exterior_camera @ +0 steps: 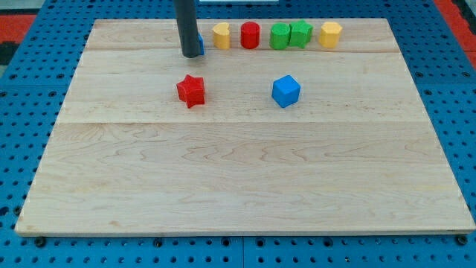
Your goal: Push the red star to the left side of the blue triangle
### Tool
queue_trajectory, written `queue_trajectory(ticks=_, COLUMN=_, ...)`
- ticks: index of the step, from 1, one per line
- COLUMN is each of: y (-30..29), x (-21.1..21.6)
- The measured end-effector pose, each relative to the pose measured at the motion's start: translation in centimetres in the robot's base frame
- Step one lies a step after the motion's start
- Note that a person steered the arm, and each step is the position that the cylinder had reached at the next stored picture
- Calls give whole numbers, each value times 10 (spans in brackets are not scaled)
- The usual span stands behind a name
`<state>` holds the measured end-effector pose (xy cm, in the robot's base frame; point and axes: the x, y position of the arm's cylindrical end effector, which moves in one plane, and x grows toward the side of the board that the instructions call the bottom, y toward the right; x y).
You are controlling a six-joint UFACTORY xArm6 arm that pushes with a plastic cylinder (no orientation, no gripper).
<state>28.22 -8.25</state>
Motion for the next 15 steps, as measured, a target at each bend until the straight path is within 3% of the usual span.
queue_trajectory(ticks=2, y=5, x=-22)
queue_trajectory(ticks=4, y=87, x=70)
queue_trajectory(ticks=5, y=58, x=128)
queue_trajectory(ticks=6, y=-19, x=120)
queue_trajectory(ticks=7, y=-55, x=67)
queue_trajectory(ticks=8, y=-46, x=110)
queue_trajectory(ticks=9, y=2, x=142)
queue_trajectory(ticks=10, y=20, x=96)
queue_trajectory(ticks=12, y=-63, x=34)
queue_trajectory(ticks=13, y=-63, x=47)
queue_trajectory(ticks=14, y=-121, x=49)
queue_trajectory(ticks=15, y=-104, x=3)
